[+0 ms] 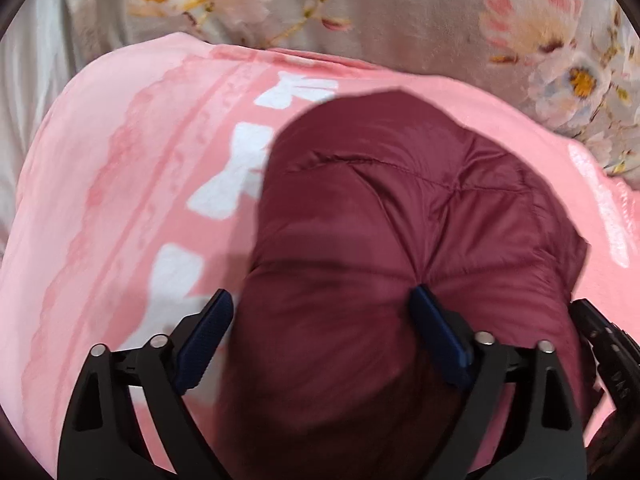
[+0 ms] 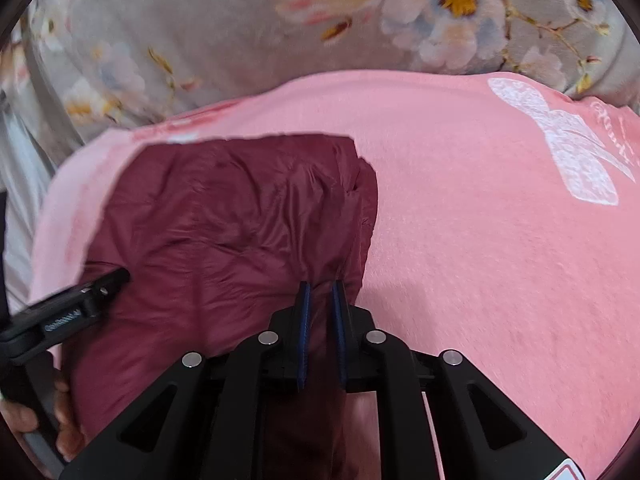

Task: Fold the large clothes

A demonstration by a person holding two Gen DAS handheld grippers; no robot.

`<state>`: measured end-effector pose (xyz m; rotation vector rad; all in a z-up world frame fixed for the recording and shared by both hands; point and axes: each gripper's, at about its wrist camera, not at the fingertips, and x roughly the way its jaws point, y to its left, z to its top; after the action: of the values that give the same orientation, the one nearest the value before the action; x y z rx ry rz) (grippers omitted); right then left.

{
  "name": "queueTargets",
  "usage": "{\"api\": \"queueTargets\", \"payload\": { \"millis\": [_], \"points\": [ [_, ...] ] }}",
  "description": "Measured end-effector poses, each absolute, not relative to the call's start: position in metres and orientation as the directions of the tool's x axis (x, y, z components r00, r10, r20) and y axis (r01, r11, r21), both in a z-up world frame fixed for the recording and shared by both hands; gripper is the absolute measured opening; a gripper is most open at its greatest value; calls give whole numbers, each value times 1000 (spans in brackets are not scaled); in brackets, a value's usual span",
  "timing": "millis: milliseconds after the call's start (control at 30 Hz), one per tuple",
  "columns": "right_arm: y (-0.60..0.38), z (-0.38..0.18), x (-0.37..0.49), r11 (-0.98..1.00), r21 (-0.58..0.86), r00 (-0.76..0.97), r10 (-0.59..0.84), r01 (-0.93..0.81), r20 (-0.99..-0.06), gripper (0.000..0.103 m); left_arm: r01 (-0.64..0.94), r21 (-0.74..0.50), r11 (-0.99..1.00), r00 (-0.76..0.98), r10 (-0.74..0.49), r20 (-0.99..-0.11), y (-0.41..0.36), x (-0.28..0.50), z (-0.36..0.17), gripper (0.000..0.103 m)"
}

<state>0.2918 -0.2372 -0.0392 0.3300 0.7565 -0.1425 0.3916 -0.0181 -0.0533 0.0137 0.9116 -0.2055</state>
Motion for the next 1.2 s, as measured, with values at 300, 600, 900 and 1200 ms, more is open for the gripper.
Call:
{"api": "queueTargets", "payload": {
  "millis": [300,600,900,1200],
  "points": [
    [-216,-47,233,949,226,661,26,219,-750,12,228,1,974,604,-141,-784,0,319,-32,86],
    [-207,-62,228,962,172,657,-10,211,-754,15,180,2,984,581,-105,-807,2,311,-51,87],
    [-208,-37,199,959,123,698,-96,256,-710,52,170,23,985,618,-88,-781,-1,292,-35,86],
    [-197,-18,168,966,94,734,-118,241,-668,70,170,59,984,665,-71,-744,-10,259,-21,89]
  ]
}}
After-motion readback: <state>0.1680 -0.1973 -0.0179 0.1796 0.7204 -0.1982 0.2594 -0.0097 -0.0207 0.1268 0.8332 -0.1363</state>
